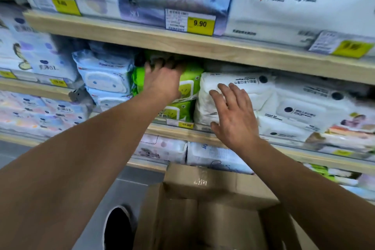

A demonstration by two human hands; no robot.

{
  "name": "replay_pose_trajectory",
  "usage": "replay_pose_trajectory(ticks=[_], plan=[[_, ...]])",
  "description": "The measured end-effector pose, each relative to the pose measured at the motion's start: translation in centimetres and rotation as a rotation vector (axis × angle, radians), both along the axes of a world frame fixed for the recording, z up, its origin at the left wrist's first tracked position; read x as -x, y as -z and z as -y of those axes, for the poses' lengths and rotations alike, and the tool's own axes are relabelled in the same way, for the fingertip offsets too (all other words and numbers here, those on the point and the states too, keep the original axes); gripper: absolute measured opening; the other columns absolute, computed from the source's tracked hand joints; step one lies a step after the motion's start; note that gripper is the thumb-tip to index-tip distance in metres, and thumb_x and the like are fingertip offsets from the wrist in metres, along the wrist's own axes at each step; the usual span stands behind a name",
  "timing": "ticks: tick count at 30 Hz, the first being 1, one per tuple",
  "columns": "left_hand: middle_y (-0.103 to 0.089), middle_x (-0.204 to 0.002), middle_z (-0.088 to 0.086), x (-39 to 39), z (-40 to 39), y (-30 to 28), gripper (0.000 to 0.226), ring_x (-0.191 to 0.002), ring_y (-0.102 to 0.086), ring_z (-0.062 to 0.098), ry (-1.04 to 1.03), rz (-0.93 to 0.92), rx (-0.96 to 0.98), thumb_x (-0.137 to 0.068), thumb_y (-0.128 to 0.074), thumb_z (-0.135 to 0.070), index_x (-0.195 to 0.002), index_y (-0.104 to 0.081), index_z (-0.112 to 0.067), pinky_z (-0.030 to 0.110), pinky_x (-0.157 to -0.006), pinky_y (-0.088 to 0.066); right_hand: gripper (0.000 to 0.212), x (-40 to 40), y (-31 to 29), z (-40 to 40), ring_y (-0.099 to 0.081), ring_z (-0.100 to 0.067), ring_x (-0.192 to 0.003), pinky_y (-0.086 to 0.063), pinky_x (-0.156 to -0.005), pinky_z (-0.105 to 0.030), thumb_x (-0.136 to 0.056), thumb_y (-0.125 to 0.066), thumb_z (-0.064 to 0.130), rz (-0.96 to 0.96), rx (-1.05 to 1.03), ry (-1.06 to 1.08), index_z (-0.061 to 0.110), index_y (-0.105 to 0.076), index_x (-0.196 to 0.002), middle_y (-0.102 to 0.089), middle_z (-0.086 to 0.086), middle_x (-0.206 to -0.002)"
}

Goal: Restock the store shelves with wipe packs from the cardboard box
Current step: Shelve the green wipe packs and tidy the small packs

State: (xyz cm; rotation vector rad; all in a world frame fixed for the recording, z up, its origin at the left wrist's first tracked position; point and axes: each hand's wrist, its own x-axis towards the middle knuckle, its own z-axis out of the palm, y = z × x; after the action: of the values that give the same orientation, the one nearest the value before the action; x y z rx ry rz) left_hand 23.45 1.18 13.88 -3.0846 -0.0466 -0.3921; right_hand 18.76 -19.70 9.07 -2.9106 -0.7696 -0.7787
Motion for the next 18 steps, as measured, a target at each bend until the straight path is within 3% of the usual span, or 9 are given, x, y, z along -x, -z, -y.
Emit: replay_pose_trajectory(ticks=[3, 6, 11, 18], plan=[[-0.035, -0.148, 0.003, 0.8, -1.1, 0.7, 0.086, -0.136, -0.026, 0.033, 0.035, 0.084, 0.007, -0.066, -0.074, -0.05, -0.14, -0.032, -0.038, 0.06, -0.111, -0.014, 0.084, -0.1, 0.0, -0.6, -0.03, -0.037, -0.137, -0.021, -0.115, -0.05, -0.064, -0.08, 0.027, 0.001, -0.012, -0.002, 0.01, -0.044, -0.138, -0.041, -0.012, -0.144], [-0.04, -0.143, 0.003, 2.6, -2.9, 1.0, 0.079, -0.131, -0.031, 0.031, 0.036, 0.173, 0.044, -0.067, -0.072, -0.051, -0.137, -0.04, -0.032, 0.055, -0.111, -0.018, 0.083, 0.0, -0.3, -1.6, -0.031, -0.037, -0.137, -0.021, -0.115, -0.051, -0.065, -0.08, 0.027, 0.001, -0.033, -0.019, 0.009, -0.044, -0.137, -0.041, -0.013, -0.144], [-0.041, -0.143, 0.009, 5.2, -5.9, 3.2, 0.074, -0.132, -0.032, 0.034, 0.068, 0.239, 0.045, -0.075, -0.072, -0.035, -0.14, -0.039, -0.026, 0.05, -0.105, -0.03, 0.078, -0.8, -1.5, -5.6, -0.033, -0.036, -0.135, -0.02, -0.115, -0.049, -0.065, -0.077, 0.025, 0.003, -0.018, -0.073, 0.013, -0.046, -0.136, -0.043, -0.01, -0.143], [-0.048, -0.137, 0.007, 3.0, -8.4, 3.3, 0.068, -0.127, -0.039, 0.033, 0.124, 0.276, 0.001, -0.078, -0.066, -0.016, -0.139, -0.041, -0.03, 0.047, -0.104, -0.032, 0.077, -4.0, -2.3, -9.9, -0.033, -0.034, -0.131, -0.012, -0.116, -0.046, -0.077, -0.067, 0.028, -0.009, 0.092, 0.005, 0.026, -0.03, -0.145, -0.039, -0.003, -0.144]])
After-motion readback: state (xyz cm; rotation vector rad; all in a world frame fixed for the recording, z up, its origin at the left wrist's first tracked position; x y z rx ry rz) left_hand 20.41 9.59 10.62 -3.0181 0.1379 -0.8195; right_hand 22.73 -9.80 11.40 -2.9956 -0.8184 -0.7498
